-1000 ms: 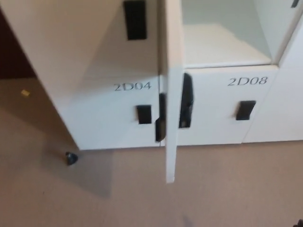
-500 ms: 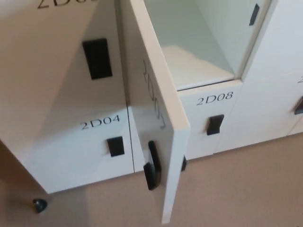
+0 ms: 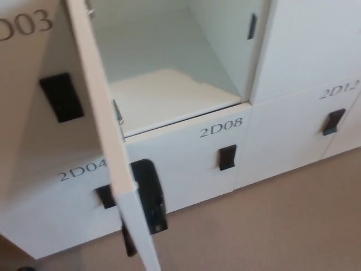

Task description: The robot walks towards an open cabinet and lifts its left hand to push the door towards the right to close it.

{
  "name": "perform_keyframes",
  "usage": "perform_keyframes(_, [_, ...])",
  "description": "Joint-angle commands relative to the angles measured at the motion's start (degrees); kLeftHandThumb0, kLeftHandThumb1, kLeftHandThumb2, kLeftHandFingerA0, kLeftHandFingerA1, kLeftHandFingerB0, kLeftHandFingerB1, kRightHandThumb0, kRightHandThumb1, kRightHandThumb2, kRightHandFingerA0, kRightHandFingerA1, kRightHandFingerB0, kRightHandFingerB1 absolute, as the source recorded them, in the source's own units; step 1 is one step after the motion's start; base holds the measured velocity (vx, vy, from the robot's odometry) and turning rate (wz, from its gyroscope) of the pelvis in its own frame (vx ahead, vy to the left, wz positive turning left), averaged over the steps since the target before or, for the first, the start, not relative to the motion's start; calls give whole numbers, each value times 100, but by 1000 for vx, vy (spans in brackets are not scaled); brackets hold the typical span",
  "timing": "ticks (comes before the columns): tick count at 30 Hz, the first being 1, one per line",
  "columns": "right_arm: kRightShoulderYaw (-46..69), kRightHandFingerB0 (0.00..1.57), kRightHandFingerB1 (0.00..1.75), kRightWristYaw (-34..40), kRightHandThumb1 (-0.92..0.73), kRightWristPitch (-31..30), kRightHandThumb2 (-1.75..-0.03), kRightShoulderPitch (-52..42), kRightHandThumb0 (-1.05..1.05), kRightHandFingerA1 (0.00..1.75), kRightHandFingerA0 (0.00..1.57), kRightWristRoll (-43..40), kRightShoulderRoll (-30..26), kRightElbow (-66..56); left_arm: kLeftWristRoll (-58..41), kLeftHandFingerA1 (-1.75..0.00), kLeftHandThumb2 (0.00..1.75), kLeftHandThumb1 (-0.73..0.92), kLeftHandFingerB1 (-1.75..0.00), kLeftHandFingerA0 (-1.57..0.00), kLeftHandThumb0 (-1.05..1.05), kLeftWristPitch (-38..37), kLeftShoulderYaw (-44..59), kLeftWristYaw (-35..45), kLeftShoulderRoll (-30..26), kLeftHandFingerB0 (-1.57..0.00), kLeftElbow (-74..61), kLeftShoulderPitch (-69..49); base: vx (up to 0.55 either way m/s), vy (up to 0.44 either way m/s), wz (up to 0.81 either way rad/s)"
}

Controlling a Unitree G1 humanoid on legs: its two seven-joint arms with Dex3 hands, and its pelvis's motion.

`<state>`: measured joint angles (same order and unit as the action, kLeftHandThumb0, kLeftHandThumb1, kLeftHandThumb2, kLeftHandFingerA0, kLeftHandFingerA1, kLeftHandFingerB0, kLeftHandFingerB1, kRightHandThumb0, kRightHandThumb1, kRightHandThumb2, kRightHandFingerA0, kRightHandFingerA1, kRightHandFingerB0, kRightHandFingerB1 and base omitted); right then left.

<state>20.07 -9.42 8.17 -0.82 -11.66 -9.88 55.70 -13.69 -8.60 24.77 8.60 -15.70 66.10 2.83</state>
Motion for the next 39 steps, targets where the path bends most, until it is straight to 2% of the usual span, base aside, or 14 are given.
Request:
perform_keyframes(1, [-16, 45, 47, -53, -65, 25, -58, -65, -9, 58, 61, -32, -10, -26, -27, -47, 59, 65, -42, -61, -11, -169, -22, 83, -17, -50, -216, -130, 81, -82, -12])
perform_keyframes(12, [-56, 44, 46, -28, -63, 31, -58, -6, -8, 62, 63, -16, -32, 36, -50, -47, 58, 63, -41, -63, -13, -398, -72, 176, 185, -48, -935, -404, 81, 133, -5])
perform_keyframes(16, [-55, 45, 46, 15, -67, 75, -59, 17, -9, 57, 64, 10, -54, 200, -140, -47, 58, 63, -41, -63, -16, -622, -105, 269, 414, -49, -1887, -715, 67, 194, 1])
perform_keyframes(27, [-113, 46, 47, 63, -70, 197, -59, 24, -8, 57, 64, 64, -56, 369, -132, -49, 58, 61, -44, -68, -18, -557, -176, 223, 560, -52, -3235, -994, 8, -80, 2])
perform_keyframes(32, [-113, 47, 47, 106, -71, 212, -60, 26, -9, 56, 63, 63, -66, 480, 49, -49, 57, 59, -45, -69, -24, -673, -444, 400, 594, -53, -4150, -1320, -11, -144, -5])
perform_keyframes(33, [-124, 49, 48, 103, -71, 234, -60, 21, -9, 57, 64, 77, -84, 524, 184, -48, 56, 56, -45, -71, -31, -802, -608, 476, 585, -54, -4571, -1510, 6, 20, -11])
perform_keyframes(39, [-142, 50, 48, 137, -69, 253, -59, 15, -9, 58, 66, 94, -98, 600, 258, -48, 57, 57, -46, -70, -31, -709, -999, 650, 540, -54, -5695, -1881, 37, 109, -13])
